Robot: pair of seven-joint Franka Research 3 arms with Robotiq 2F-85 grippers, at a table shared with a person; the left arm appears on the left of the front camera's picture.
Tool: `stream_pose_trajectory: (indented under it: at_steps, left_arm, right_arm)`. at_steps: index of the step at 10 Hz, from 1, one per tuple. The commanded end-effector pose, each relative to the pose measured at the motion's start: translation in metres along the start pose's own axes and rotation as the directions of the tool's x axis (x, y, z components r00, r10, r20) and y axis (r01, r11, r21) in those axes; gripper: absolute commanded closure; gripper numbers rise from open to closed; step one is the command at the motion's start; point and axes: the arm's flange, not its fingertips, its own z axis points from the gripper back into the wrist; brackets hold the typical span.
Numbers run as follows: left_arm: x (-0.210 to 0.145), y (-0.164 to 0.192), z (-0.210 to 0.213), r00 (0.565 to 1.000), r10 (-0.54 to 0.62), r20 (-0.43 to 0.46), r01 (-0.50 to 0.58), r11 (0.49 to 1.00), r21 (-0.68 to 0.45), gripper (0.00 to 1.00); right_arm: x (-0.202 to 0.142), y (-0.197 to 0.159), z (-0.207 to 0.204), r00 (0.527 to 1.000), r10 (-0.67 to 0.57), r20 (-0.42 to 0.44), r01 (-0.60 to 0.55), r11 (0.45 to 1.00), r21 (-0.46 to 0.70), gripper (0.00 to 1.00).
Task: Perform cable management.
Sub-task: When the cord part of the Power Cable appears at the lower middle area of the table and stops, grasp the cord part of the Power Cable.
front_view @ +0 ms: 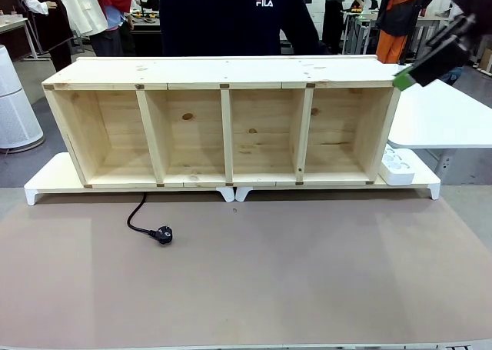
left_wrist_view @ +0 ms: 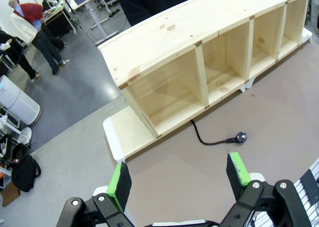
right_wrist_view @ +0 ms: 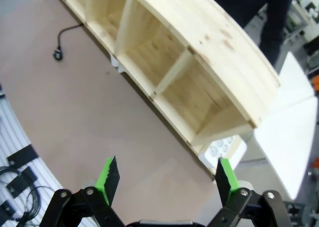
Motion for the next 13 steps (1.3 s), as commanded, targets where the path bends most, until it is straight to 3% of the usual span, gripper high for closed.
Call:
stream_pose_trajectory:
  at_steps: [1, 3, 7, 10, 13]
  left_arm:
    - [0.002, -0.001, -0.001, 1.000, 0.014, 0.012, -0.014, 1.000, -0.002, 0.00]
    - [0.002, -0.001, -0.001, 1.000, 0.014, 0.012, -0.014, 1.000, -0.002, 0.00]
    - [0.002, -0.001, -0.001, 1.000, 0.014, 0.012, -0.014, 1.000, -0.002, 0.00]
    - [0.002, -0.001, -0.001, 1.000, 0.014, 0.012, -0.014, 1.000, -0.002, 0.00]
    - [0.002, -0.001, -0.001, 1.000, 0.014, 0.012, -0.014, 1.000, -0.002, 0.00]
  right_arm:
    - [0.034, 0.007, -0.005, 0.998, 0.053, -0.025, -0.053, 0.999, 0.007, 0.00]
    - [0.068, 0.024, -0.013, 0.997, 0.063, -0.053, -0.062, 0.998, 0.019, 0.00]
    - [0.133, 0.070, -0.054, 0.976, 0.070, -0.205, -0.046, 0.992, 0.119, 0.00]
    - [0.174, 0.103, -0.094, 0.964, 0.112, -0.241, -0.073, 0.984, 0.165, 0.00]
    - [0.192, 0.131, -0.120, 0.954, 0.147, -0.260, -0.101, 0.978, 0.181, 0.00]
